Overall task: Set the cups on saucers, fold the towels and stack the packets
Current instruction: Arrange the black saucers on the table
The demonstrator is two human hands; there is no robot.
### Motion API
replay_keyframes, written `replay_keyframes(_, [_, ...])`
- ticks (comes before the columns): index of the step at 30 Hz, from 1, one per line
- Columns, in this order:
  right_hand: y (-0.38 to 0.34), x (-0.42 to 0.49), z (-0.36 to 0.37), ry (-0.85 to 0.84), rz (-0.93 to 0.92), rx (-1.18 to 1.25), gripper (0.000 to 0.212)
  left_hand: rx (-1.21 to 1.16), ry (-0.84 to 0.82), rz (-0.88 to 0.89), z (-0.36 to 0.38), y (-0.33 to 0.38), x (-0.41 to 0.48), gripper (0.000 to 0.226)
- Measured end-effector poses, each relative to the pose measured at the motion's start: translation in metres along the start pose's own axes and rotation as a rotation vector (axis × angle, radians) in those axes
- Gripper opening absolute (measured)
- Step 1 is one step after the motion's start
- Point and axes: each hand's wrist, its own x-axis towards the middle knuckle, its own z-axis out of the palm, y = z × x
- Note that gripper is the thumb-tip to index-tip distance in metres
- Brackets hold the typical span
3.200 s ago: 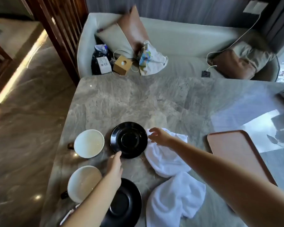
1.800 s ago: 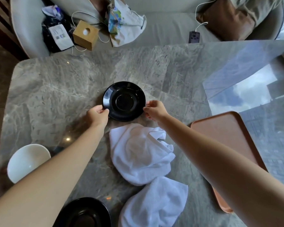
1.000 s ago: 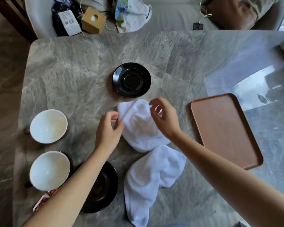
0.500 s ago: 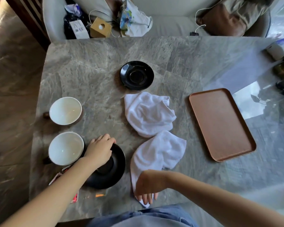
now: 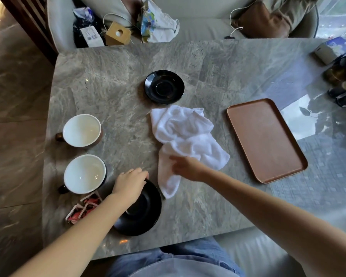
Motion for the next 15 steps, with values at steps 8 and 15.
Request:
replay_keyframes(8, [-0.014, 0.007, 0.01, 0.271, -0.179, 0.203, 0.035, -0.236, 0.013, -0.14, 0.001, -0.004, -0.001, 0.015])
replay_keyframes(15, [0.028, -0.028, 0.031, 0.358, -0.094, 0.14, 0.021, -0.676, -0.024, -0.297, 0.021, 0.004, -0.008, 0.01])
